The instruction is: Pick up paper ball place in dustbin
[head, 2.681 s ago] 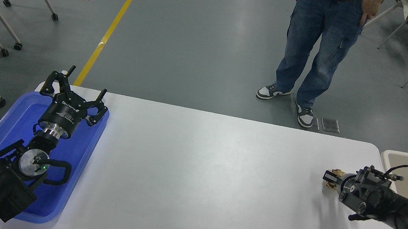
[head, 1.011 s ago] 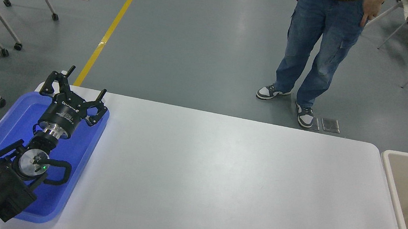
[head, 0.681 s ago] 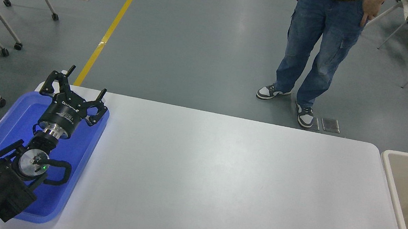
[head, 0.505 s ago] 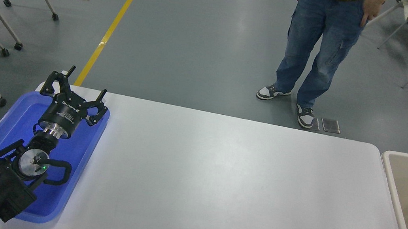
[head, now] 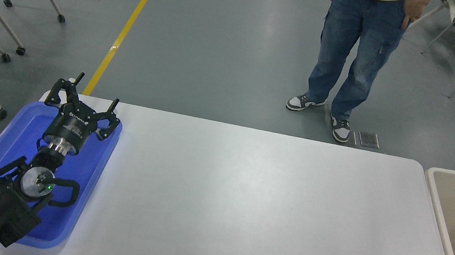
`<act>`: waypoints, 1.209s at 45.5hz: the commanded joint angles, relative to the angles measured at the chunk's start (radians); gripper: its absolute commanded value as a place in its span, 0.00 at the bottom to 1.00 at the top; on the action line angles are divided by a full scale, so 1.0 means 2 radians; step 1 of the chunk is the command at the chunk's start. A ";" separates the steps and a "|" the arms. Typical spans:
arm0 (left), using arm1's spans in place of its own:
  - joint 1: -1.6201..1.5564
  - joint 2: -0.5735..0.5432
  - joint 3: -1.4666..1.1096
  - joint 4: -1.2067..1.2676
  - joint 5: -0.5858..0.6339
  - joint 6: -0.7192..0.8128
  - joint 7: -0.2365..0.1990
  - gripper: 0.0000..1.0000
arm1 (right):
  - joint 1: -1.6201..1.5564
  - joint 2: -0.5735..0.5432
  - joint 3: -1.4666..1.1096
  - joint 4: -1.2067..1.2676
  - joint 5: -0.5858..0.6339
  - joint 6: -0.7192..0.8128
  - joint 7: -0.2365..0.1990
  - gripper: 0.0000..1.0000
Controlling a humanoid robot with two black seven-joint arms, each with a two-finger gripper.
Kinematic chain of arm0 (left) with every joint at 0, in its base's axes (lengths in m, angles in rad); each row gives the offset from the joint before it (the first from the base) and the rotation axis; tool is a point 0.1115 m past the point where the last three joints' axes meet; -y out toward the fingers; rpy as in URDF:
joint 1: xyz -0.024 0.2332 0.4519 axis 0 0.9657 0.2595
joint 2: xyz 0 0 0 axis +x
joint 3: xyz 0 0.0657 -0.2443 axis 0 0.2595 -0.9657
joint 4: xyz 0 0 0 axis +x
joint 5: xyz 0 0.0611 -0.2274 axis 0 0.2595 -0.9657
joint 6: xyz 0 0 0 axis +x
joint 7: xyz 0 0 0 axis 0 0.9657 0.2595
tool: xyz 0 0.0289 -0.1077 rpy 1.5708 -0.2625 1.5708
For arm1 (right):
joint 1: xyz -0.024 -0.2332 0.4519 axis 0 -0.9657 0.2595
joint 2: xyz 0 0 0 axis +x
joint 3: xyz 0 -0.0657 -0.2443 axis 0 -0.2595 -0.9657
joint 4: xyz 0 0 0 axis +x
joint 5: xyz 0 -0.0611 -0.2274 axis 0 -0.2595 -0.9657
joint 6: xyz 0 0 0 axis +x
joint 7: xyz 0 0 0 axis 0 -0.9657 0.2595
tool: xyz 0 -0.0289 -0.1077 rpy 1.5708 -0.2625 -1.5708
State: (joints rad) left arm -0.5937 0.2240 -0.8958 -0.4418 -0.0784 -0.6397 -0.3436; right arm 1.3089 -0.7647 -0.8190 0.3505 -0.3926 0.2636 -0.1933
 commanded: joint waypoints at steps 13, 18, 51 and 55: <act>0.000 0.000 0.000 0.000 0.000 0.000 0.000 1.00 | -0.238 0.052 0.187 -0.072 0.004 -0.149 0.001 0.00; 0.000 0.000 0.000 0.000 0.000 0.000 0.000 1.00 | -0.278 0.079 0.216 -0.089 0.004 -0.163 0.002 0.00; 0.000 0.000 0.000 0.000 0.000 0.000 0.000 1.00 | -0.351 0.151 0.260 -0.113 0.034 -0.214 0.003 0.38; 0.000 0.000 0.000 0.000 0.000 0.000 0.000 1.00 | -0.351 0.151 0.259 -0.112 0.034 -0.222 0.003 0.57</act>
State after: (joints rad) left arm -0.5936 0.2240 -0.8958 -0.4418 -0.0782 -0.6397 -0.3436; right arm 0.6183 -0.4743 -0.3058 0.1285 -0.3363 -0.1524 -0.1876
